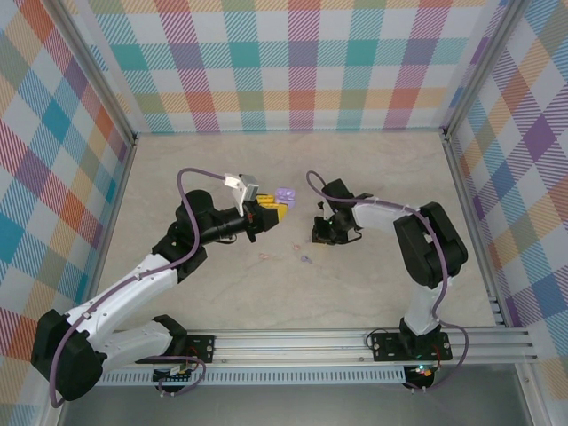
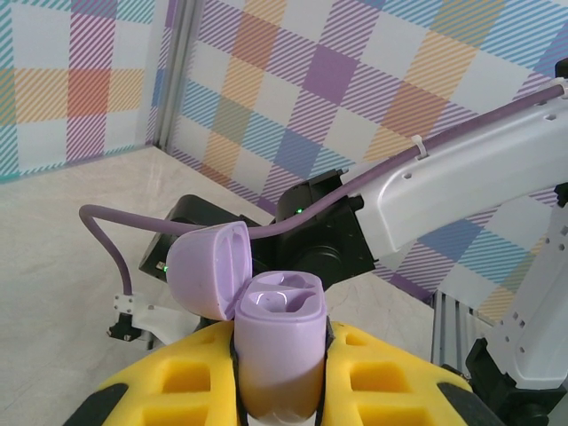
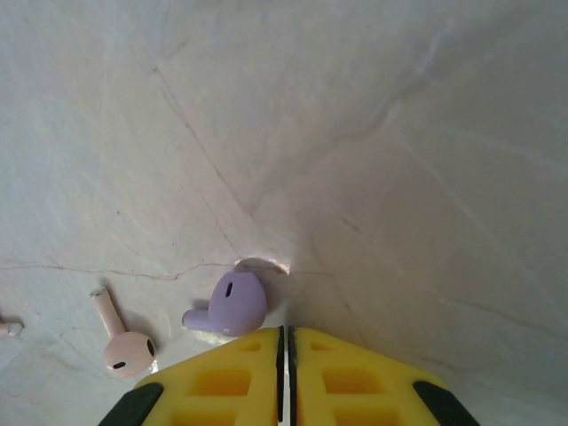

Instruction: Insert wireless bluetooth earbuds into charging case

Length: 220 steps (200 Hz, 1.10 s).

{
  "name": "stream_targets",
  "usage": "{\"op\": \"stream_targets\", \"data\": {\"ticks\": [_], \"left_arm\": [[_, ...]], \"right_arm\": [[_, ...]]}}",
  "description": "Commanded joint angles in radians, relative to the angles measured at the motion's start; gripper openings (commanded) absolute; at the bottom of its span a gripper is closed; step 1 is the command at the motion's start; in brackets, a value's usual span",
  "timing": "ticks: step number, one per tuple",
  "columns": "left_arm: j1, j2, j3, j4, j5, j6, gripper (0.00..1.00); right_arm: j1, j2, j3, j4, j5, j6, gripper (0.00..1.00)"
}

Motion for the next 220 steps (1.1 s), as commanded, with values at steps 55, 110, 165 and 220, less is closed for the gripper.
{"op": "stream_targets", "data": {"ticks": [55, 110, 165, 220], "left_arm": [[-0.009, -0.029, -0.01, -0.004, -0.008, -0.01, 0.16], [-0.011, -0.035, -0.011, -0.012, -0.012, -0.006, 0.16], [-0.011, -0.046, -0.015, -0.018, -0.015, -0.003, 0.16], [-0.011, -0.055, -0.016, -0.018, -0.015, -0.003, 0.16]], "right_arm": [[0.004, 0.057, 0.086, -0.053, -0.032, -0.047, 0.14], [0.004, 0.1, 0.133, -0.065, -0.053, -0.055, 0.15], [0.004, 0.096, 0.17, -0.1, -0.02, -0.069, 0.17], [0.003, 0.017, 0.164, -0.127, -0.057, -0.067, 0.27]]}}
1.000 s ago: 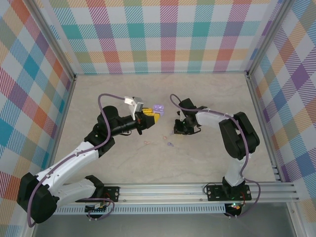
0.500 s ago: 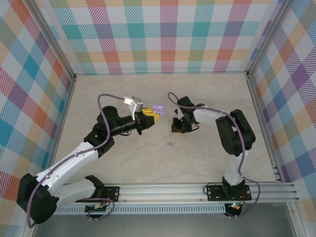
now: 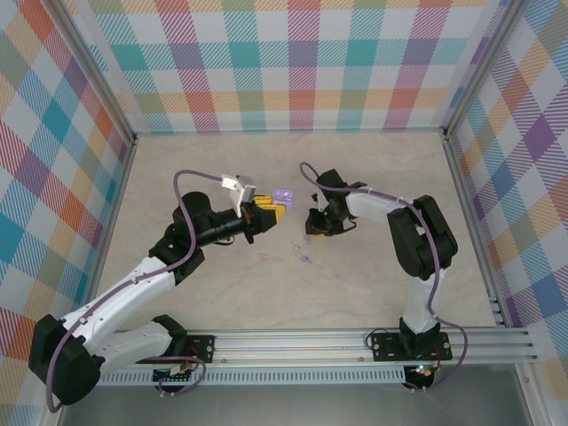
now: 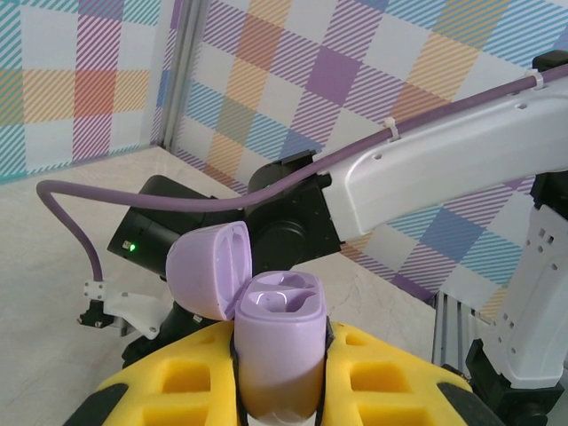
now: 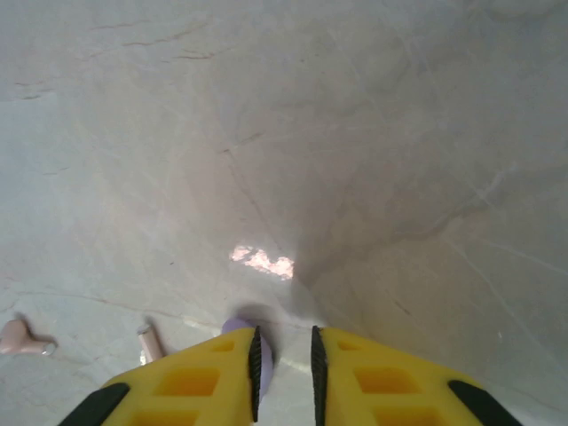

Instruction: Insert wireless bluetooth earbuds into charging case

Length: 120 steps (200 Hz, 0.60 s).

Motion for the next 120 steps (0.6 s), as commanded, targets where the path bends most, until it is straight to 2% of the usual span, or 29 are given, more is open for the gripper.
{"op": "stream_targets", "data": {"ticks": [1, 34, 120], "left_arm": [[-0.01, -0.026, -0.01, 0.006, -0.004, -0.003, 0.17], [-0.01, -0.028, -0.011, 0.007, -0.002, -0.002, 0.17], [-0.01, -0.039, -0.01, -0.014, -0.01, 0.015, 0.17]], "right_arm": [[0.003, -0.053, 0.018, -0.036, -0.033, -0.01, 0.28], [0.02, -0.048, 0.025, -0.061, -0.018, 0.005, 0.39], [0.081, 0.015, 0.102, -0.137, 0.094, 0.088, 0.4]]}}
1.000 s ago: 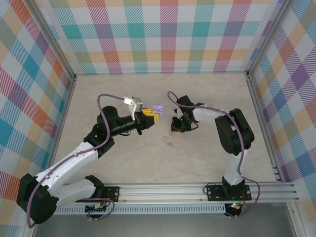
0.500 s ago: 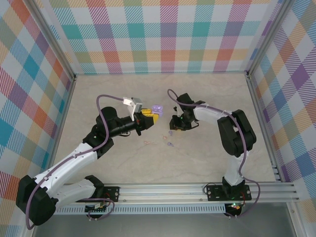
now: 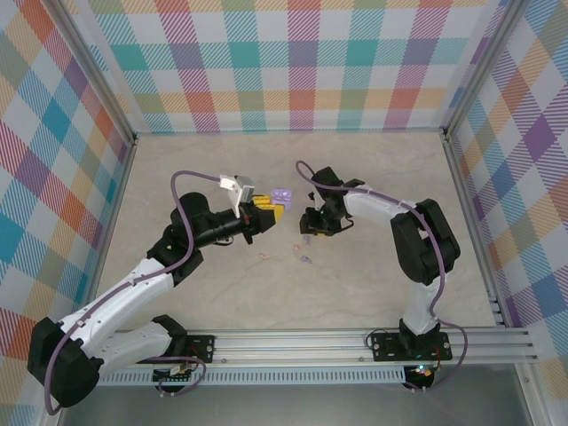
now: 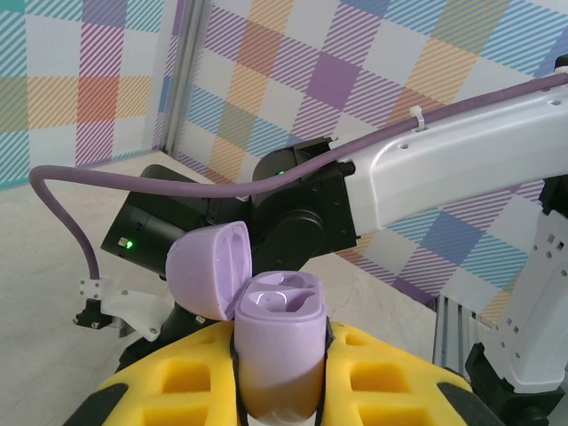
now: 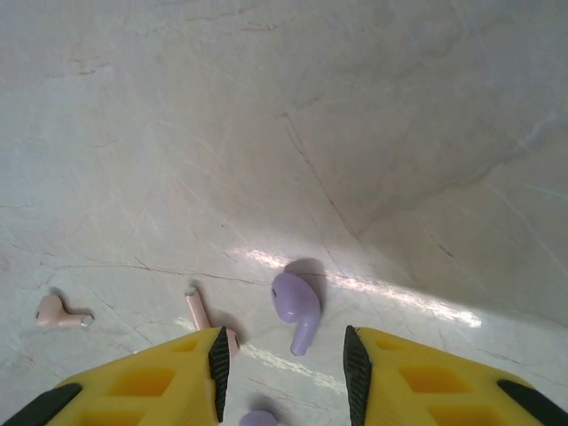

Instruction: Insert wireless bluetooth earbuds into charging case

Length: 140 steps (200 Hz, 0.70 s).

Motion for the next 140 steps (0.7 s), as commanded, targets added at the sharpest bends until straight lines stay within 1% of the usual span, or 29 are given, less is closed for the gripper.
{"op": "stream_targets", "data": {"ticks": [1, 55, 140], "left_arm": [[-0.01, -0.02, -0.009, -0.007, -0.003, 0.014, 0.17], [-0.01, -0.023, -0.009, -0.008, 0.003, 0.02, 0.18], [-0.01, -0.023, -0.009, -0.008, 0.006, 0.022, 0.18]], "right_arm": [[0.021, 0.039, 0.041, -0.052, 0.041, 0.037, 0.4], [0.054, 0.088, 0.109, -0.12, 0.134, 0.08, 0.39], [0.081, 0.147, 0.169, -0.179, 0.181, 0.113, 0.39]]}}
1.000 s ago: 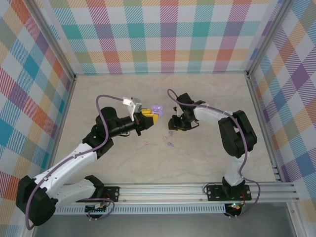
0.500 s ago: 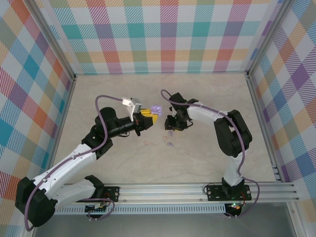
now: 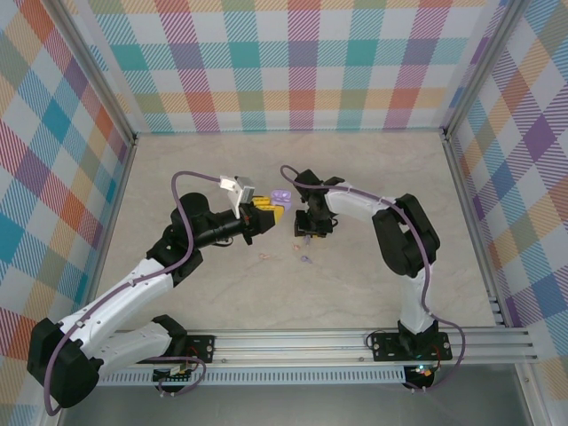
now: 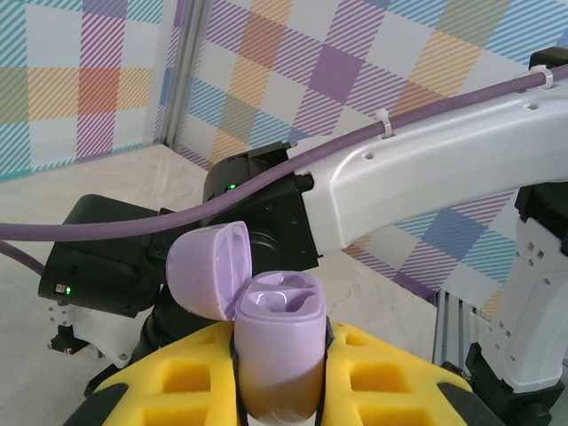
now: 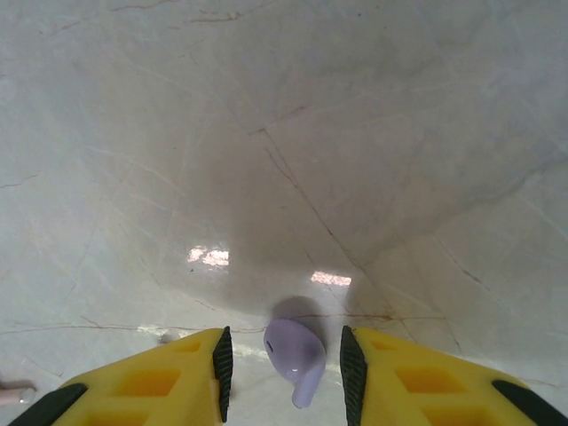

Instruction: Insert wireless bluetooth earbuds into charging case

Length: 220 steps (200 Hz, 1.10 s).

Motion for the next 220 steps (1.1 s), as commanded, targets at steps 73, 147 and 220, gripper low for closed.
{"op": "stream_targets", "data": {"ticks": [73, 147, 220], "left_arm": [[-0.01, -0.022, -0.01, 0.012, 0.006, 0.018, 0.18], [-0.01, -0.037, -0.022, 0.011, 0.001, 0.017, 0.18], [-0.01, -0.053, -0.034, 0.011, -0.009, 0.017, 0.18]], "right_arm": [[0.023, 0.065, 0.07, -0.08, 0.035, 0.025, 0.37], [0.037, 0.1, 0.101, -0.132, 0.091, 0.028, 0.32], [0.056, 0.106, 0.131, -0.188, 0.126, 0.002, 0.34]]}}
